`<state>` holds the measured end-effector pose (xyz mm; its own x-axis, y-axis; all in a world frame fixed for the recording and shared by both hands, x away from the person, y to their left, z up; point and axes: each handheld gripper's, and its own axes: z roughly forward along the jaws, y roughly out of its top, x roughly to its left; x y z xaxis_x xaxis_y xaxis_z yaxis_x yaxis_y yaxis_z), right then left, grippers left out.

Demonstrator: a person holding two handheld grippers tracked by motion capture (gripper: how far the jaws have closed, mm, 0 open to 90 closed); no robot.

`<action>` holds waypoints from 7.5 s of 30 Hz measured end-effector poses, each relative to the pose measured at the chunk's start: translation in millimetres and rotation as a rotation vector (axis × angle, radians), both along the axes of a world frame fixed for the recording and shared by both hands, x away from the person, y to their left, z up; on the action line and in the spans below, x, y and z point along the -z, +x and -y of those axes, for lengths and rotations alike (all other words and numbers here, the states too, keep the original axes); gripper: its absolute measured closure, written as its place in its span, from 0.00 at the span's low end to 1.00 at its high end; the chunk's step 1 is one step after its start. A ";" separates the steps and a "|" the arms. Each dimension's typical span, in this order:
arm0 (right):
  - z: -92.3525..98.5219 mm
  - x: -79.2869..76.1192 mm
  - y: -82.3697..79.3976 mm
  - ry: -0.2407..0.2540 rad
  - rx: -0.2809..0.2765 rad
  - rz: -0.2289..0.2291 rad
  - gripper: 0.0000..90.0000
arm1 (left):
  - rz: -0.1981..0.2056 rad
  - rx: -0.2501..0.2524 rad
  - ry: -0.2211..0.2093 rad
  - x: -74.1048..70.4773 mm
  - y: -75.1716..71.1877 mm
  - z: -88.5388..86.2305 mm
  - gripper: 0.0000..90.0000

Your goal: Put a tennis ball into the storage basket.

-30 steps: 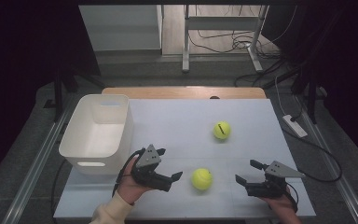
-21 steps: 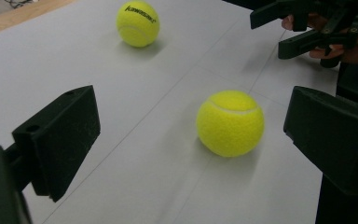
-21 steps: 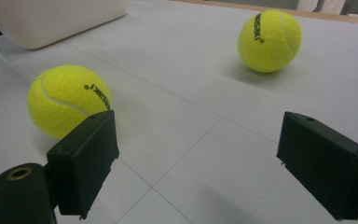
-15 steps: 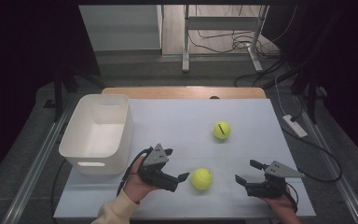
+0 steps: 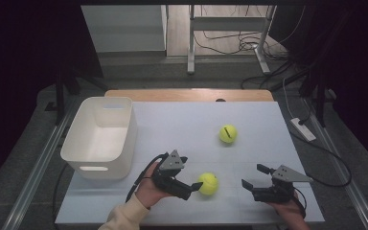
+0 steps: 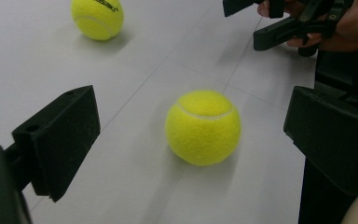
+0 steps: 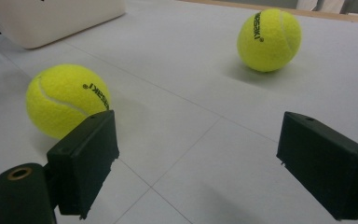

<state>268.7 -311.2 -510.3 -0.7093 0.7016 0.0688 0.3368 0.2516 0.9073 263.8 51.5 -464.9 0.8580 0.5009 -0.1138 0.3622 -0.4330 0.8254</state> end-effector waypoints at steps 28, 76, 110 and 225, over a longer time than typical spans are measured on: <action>-0.5 0.8 -0.1 -0.008 -0.002 0.001 0.14 | -0.069 0.063 0.082 20.5 13.7 33.8 0.04; -0.6 1.0 -0.4 -0.011 0.001 0.002 0.14 | -0.073 0.138 0.289 51.1 23.6 70.5 0.29; -0.4 -0.1 -1.5 -0.009 0.003 0.016 0.14 | 0.033 0.059 0.135 7.3 19.8 31.6 0.29; -0.5 -1.0 -2.2 -0.005 0.007 0.023 0.14 | 0.230 -0.228 -0.107 -62.2 11.8 -70.8 0.29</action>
<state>266.4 -310.6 -509.3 -0.7055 0.7071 0.0488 0.3175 0.2537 0.9137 275.5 122.3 -402.7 0.7347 0.6783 0.0072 0.2391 -0.2688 0.9330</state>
